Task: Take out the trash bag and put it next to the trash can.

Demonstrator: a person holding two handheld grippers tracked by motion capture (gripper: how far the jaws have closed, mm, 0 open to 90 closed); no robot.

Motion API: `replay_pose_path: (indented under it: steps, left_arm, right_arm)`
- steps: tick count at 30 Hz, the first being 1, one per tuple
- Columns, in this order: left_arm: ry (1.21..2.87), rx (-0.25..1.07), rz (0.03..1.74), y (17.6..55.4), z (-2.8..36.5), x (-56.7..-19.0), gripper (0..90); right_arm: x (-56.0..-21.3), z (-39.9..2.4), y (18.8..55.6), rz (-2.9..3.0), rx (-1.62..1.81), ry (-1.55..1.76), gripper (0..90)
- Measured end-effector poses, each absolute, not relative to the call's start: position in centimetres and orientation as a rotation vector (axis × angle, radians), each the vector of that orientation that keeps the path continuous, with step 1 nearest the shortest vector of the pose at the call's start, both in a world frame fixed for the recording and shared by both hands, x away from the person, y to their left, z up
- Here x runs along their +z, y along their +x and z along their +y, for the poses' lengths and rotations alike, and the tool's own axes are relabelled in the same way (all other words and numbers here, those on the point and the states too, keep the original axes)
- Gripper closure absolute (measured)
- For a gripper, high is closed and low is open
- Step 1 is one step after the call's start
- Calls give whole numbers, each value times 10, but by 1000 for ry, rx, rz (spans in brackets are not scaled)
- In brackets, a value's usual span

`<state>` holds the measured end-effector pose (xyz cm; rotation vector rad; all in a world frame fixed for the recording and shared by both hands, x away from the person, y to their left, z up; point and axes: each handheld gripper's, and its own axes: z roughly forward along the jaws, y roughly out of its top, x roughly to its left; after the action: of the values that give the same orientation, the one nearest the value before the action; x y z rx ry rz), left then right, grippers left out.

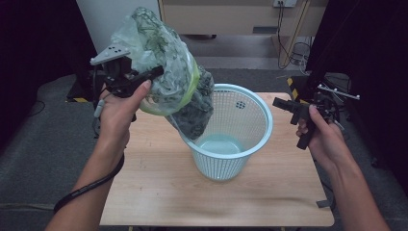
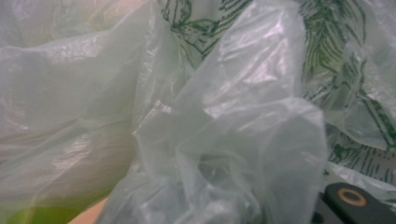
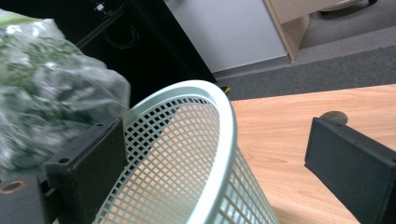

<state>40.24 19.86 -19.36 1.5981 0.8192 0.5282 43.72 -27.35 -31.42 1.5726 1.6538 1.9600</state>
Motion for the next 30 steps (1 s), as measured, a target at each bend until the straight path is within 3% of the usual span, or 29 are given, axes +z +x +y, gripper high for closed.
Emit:
replay_pose_path:
  steps: [17, 30]
  left_arm:
    - [1564, 663, 839, 386, 237, -166, 895]
    - [1586, 726, 924, 401, 246, -200, 894]
  right_arm:
    - [-335, -290, 437, 1654, 1912, 1618, 65]
    - [-357, -304, 438, 1655, 1857, 1659, 67]
